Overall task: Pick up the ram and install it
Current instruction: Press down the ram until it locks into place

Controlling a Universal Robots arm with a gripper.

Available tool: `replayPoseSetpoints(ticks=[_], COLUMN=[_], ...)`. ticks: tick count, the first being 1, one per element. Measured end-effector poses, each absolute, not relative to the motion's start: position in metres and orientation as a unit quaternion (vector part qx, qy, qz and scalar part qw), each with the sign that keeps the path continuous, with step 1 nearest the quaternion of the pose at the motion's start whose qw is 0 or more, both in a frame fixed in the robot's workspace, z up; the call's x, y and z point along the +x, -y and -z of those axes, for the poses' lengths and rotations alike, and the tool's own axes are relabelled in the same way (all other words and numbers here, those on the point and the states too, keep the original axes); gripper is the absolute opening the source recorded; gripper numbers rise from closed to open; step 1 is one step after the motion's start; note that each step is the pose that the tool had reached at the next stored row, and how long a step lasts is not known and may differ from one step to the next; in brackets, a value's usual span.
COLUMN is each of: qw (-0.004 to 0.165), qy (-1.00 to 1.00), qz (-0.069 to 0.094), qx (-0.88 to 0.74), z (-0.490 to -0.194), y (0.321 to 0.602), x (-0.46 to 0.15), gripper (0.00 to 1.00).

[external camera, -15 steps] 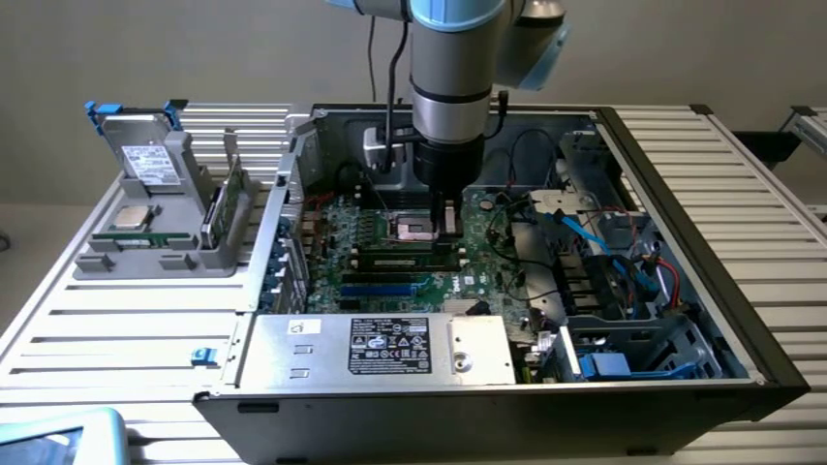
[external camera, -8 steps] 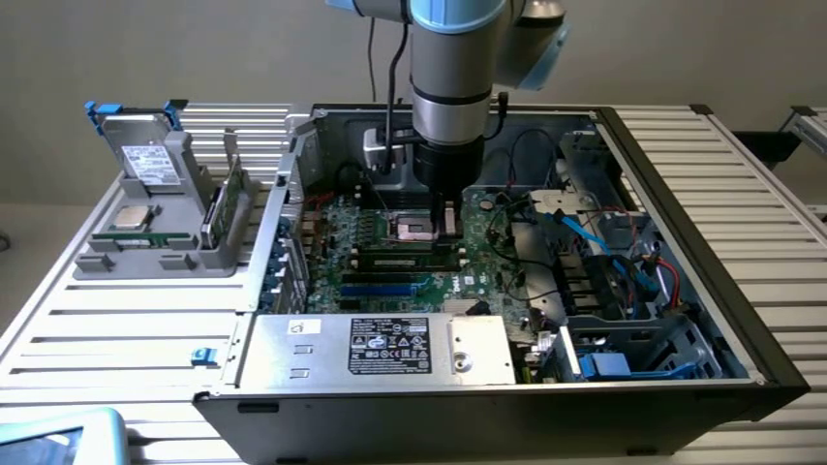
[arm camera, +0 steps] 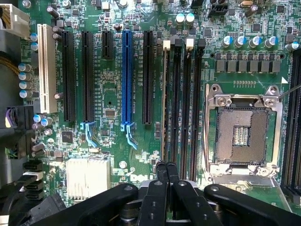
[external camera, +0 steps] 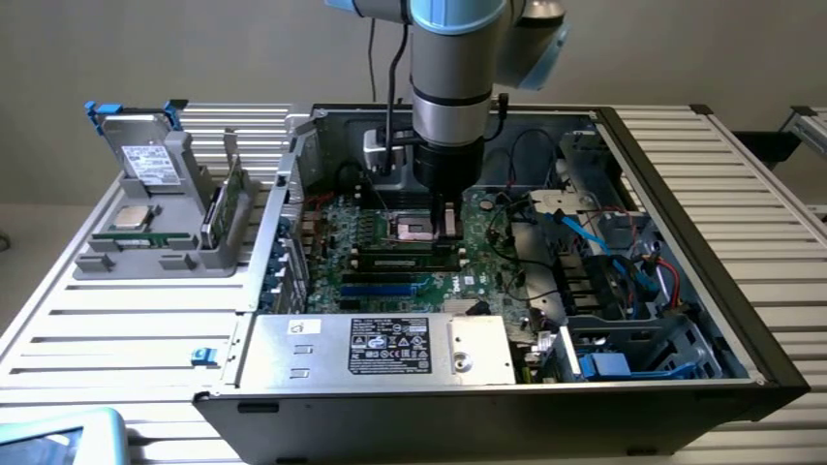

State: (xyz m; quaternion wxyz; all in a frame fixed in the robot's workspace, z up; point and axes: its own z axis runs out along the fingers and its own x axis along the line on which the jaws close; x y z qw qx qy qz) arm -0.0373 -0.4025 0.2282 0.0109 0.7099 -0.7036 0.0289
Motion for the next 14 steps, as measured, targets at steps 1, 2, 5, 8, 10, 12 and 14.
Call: replayPoseSetpoints(ticks=[1, 2, 5, 8, 10, 12, 14], qw=[0.011, 0.011, 0.011, 0.011, 0.011, 0.010, 0.011], qy=[0.704, 0.704, 0.704, 0.704, 0.704, 0.704, 0.704], qz=[-0.029, -0.029, -0.029, -0.029, -0.029, -0.028, -0.028], qx=[0.710, 0.710, 0.710, 0.710, 0.710, 0.710, 0.710], z=[-0.2281, -0.2280, -0.2273, -0.2266, -0.2267, -0.2307, -0.2345], y=[0.4025, 0.4025, 0.4025, 0.4025, 0.4026, 0.4023, 0.4026], x=[-0.0373, -0.0373, -0.0373, -0.0373, -0.0373, -0.0380, -0.0404], gripper=[0.11, 0.11, 0.11, 0.11, 0.11, 0.11, 0.11])
